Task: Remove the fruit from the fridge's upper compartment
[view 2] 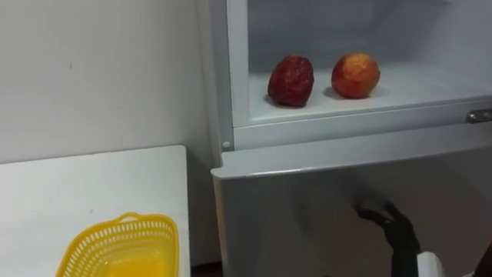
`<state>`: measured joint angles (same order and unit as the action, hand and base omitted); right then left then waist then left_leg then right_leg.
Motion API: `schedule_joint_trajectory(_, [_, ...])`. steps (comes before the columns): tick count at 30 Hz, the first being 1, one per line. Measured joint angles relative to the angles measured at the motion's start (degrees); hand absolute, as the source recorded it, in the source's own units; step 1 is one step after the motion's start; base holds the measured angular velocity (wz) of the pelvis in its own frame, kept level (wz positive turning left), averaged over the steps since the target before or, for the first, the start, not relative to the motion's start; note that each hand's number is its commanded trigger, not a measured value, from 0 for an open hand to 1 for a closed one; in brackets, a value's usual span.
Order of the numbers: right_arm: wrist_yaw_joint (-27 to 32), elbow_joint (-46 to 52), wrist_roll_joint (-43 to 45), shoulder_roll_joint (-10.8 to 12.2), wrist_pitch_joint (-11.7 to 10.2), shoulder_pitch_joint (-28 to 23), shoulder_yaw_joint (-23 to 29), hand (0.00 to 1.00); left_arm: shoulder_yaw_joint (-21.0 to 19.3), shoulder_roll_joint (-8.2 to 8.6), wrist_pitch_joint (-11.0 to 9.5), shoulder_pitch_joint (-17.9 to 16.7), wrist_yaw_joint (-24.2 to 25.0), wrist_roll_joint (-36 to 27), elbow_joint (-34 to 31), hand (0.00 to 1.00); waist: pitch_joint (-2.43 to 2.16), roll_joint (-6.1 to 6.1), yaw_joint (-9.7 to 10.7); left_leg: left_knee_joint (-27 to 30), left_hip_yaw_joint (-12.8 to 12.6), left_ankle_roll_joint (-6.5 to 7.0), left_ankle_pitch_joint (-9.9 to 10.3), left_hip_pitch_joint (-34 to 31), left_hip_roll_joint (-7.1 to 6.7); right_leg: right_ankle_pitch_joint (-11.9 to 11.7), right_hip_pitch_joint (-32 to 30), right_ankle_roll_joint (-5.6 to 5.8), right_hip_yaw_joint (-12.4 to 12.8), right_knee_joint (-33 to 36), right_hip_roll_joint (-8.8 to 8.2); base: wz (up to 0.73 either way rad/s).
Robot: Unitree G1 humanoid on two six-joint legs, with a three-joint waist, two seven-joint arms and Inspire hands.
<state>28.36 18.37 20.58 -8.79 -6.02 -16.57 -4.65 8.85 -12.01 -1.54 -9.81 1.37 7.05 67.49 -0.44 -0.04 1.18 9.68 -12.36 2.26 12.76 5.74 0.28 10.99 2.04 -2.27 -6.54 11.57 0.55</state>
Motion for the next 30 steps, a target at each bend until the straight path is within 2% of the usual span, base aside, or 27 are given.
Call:
schedule_joint_trajectory(1, [0.51,0.99,0.33,-0.46,-0.72,0.17,-0.41,0.0,0.42,-0.13,0.0,-0.01,0.13,0.13,0.0,0.0,0.0,-0.01,-0.16,0.0,0.0,-0.01,-0.01,0.01,0.01,-0.02,0.0,-0.01,-0.03,0.04,0.0,0.0])
schedule_joint_trajectory(3, [1.76,3.65,1.95,-1.35,-3.59,1.21,-2.13,0.0,0.55,-0.18,0.28,-0.16,0.44,2.13,0.05,0.0,0.08,-0.08,-0.2,-0.05,-0.01,-0.03,-0.01,0.21,0.17,-0.07,0.07,-0.02,0.19,0.18,0.04,0.0])
schedule_joint_trajectory(6, [1.89,5.26,3.93,-2.02,-5.21,1.95,-3.54,0.0,0.59,-0.18,0.37,-0.66,0.48,2.72,0.12,0.0,0.28,-0.18,-0.55,-0.58,-0.02,-0.05,0.02,0.71,0.16,-0.11,0.57,0.03,0.16,0.21,0.42,0.0])
schedule_joint_trajectory(10, [2.58,6.74,6.56,-2.07,-5.5,3.46,-3.53,0.0,0.61,-0.19,1.01,-1.09,0.64,2.75,0.1,0.0,0.26,-0.48,-0.51,-1.04,-0.01,-0.06,0.06,0.78,0.13,-0.12,0.84,0.06,0.15,0.15,0.42,0.0])
schedule_joint_trajectory(14, [3.3,8.26,6.83,-2.12,-6.52,5.49,-3.42,0.0,1.03,-0.14,2.03,-1.36,2.0,2.74,0.13,0.0,0.03,-0.84,-0.43,-0.95,0.04,-0.08,0.03,0.61,0.15,-0.22,1.01,0.07,-0.05,0.09,0.51,0.01])
schedule_joint_trajectory(22, [5.03,8.8,7.27,-2.2,-6.62,9.93,-2.93,0.0,1.54,-0.27,3.03,-1.03,3.99,4.76,0.14,0.0,-0.22,-1.35,0.07,-0.98,0.75,-0.09,0.04,-0.05,0.17,-0.24,0.76,0.07,-1.01,0.09,0.44,0.05])
schedule_joint_trajectory(25, [5.49,8.54,6.9,-3.06,-6.64,12.8,-1.74,0.0,1.46,-0.26,3.22,-0.82,4.78,6.49,0.09,0.0,-0.13,-1.39,-0.11,-0.93,1.56,-0.12,0.02,-0.05,0.17,-0.25,0.92,0.06,-1.49,0.08,0.4,0.08])
schedule_joint_trajectory(30, [6.05,6.03,5.63,-4.87,-6.38,16.04,-0.74,0.0,1.45,-0.22,4.15,-0.97,5.35,7.22,-0.13,0.0,0.17,-2.51,-0.27,-0.93,1.95,-0.21,-0.04,-0.12,0.19,-0.26,0.96,0.04,-1.86,0.03,0.39,0.02])
